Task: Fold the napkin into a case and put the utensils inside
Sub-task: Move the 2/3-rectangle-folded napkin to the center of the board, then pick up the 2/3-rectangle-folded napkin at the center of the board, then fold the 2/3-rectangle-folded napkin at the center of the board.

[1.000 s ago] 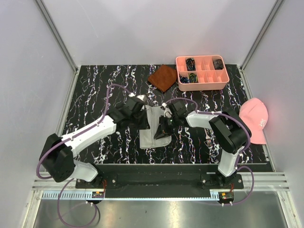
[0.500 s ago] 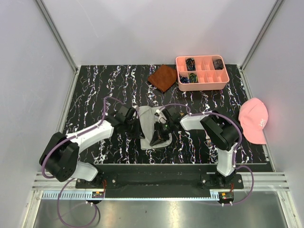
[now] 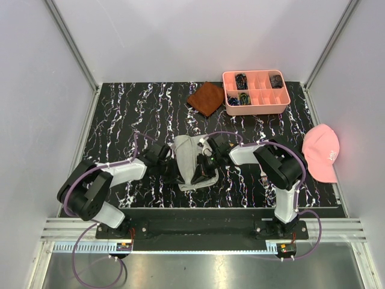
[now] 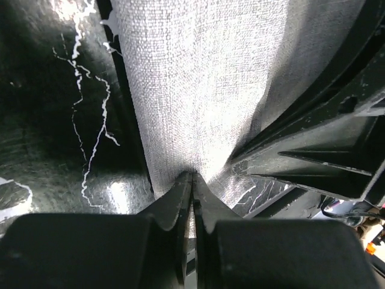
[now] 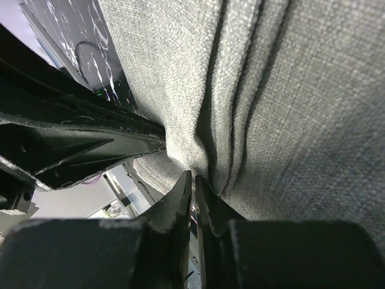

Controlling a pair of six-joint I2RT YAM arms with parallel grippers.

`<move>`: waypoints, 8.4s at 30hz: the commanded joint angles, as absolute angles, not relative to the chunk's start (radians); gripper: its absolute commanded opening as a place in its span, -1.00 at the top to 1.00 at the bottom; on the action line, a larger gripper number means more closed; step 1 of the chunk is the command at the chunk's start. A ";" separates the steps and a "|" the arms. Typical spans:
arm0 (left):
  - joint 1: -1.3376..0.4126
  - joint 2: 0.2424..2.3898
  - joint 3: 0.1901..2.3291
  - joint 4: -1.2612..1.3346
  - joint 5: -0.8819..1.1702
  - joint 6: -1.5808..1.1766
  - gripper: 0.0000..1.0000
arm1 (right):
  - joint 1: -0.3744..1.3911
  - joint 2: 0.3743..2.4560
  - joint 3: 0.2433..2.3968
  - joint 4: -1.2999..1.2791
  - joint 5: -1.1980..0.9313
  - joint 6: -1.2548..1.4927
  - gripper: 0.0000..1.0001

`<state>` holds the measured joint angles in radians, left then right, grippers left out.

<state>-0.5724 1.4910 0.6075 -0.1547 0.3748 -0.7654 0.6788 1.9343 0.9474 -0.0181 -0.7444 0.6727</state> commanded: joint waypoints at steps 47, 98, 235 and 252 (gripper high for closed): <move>-1.114 2.020 1.391 -0.609 -0.321 -0.776 0.37 | 0.232 1.495 0.738 -0.250 -0.474 0.560 -0.85; -0.954 1.471 1.060 -0.414 -0.005 -0.723 0.14 | 0.342 1.970 1.111 0.098 -0.673 0.657 0.73; -0.290 1.456 0.946 -0.422 0.226 -0.606 0.45 | 0.764 2.223 1.151 0.491 -0.311 1.398 0.50; -0.285 1.655 1.150 -0.511 0.130 -0.611 0.01 | 0.762 2.140 1.212 0.405 -0.403 0.867 -0.11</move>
<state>-0.2897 1.6642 1.0973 -0.5037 0.1860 -0.6132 0.7517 2.1906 1.1866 0.5251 -0.3820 1.1004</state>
